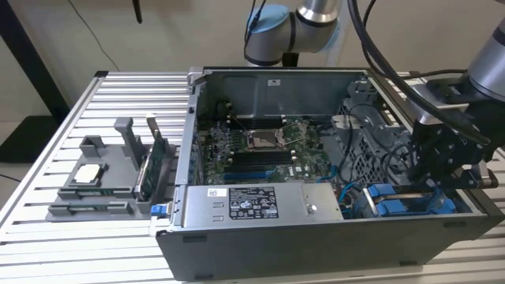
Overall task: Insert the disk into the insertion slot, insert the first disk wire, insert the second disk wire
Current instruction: 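Insert the first disk wire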
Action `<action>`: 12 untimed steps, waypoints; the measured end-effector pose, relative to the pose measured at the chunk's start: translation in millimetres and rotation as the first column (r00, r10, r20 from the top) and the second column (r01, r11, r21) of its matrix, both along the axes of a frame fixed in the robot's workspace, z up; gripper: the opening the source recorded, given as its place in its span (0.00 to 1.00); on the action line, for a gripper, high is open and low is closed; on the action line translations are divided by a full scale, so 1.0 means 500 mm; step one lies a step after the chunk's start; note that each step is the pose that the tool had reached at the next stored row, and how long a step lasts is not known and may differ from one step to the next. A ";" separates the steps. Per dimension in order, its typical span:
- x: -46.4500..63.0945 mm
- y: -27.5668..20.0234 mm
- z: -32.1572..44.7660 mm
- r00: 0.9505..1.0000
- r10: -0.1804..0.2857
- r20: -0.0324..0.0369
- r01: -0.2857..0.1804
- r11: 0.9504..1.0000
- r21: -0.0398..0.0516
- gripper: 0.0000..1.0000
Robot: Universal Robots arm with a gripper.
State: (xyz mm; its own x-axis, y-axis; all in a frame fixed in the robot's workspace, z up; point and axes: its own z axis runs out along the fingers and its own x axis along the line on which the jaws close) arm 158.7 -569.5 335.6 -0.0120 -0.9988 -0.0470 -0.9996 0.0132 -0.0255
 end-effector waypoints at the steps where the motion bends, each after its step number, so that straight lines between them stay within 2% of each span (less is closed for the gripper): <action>1: 0.000 -0.0001 0.005 1.000 0.000 0.000 0.000 1.000 0.000 0.27; 12: 0.000 0.0000 0.058 1.000 0.000 0.000 0.000 1.000 0.000 0.27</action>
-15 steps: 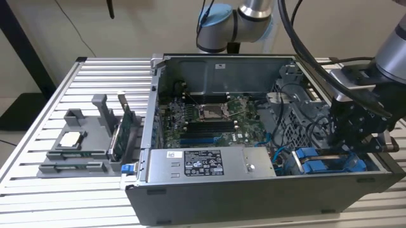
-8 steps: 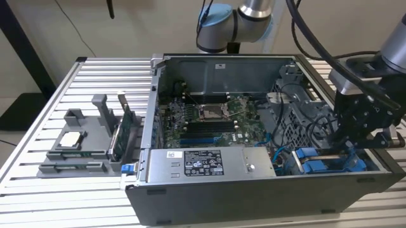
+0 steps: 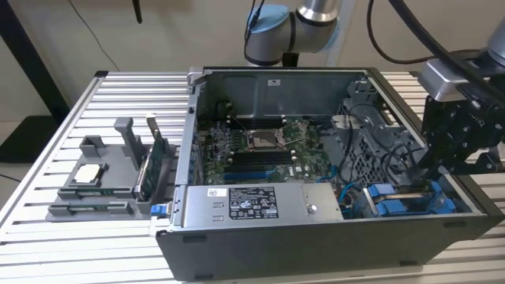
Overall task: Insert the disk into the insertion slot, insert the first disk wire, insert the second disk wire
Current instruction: 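Insert the first disk wire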
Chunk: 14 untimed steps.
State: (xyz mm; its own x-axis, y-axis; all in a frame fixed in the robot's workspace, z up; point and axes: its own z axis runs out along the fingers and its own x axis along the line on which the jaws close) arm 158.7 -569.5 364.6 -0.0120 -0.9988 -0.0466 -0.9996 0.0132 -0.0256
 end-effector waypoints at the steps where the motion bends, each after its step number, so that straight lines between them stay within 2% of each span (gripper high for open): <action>1: 0.000 0.0000 0.002 1.000 0.000 0.000 0.000 1.000 0.000 0.27; 4: 0.002 0.0021 0.006 1.000 0.000 -0.001 0.000 1.000 0.000 0.27; 9: 0.004 0.0144 0.017 1.000 0.000 -0.003 0.000 1.000 0.000 0.27; 14: 0.011 0.0234 0.019 1.000 0.000 -0.008 0.000 1.000 0.000 0.27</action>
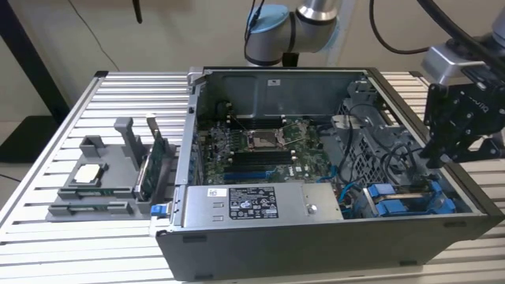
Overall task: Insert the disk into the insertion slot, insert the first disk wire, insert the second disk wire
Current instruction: 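Insert the first disk wire, then insert the second disk wire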
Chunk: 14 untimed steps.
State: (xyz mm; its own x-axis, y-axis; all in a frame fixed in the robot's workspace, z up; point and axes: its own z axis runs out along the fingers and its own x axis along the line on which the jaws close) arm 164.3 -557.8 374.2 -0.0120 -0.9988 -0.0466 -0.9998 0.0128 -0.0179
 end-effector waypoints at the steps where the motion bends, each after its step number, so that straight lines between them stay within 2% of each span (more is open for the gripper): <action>1: 0.001 0.0022 0.000 1.000 0.000 -0.001 0.000 1.000 0.000 0.27; 4: 0.007 0.0080 0.000 1.000 0.000 -0.004 0.000 1.000 0.000 0.27; 9: 0.029 0.0104 0.000 1.000 0.001 -0.016 -0.001 1.000 0.000 0.27; 14: 0.043 0.0128 0.000 1.000 0.001 -0.023 -0.001 1.000 0.000 0.27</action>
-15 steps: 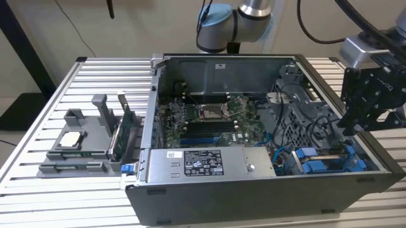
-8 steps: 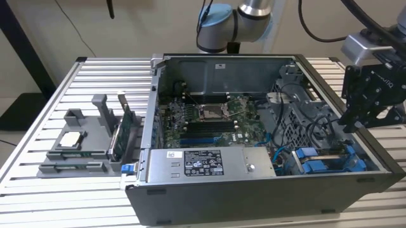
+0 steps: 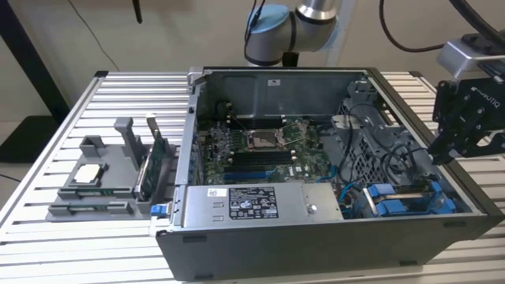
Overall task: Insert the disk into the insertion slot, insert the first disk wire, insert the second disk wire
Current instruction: 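Insert the second disk wire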
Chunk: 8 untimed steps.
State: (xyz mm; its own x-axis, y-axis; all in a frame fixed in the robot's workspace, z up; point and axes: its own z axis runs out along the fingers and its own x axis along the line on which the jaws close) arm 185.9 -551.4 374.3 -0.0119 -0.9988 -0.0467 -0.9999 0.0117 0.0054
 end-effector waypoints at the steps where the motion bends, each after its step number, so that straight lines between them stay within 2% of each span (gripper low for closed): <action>1: 0.002 0.0001 0.000 1.000 0.000 -0.001 0.000 1.000 0.001 0.27; 5: 0.008 0.0005 -0.002 1.000 0.000 -0.008 0.000 1.000 0.003 0.27; 8: 0.011 0.0004 -0.005 1.000 0.000 -0.018 0.000 1.000 0.006 0.27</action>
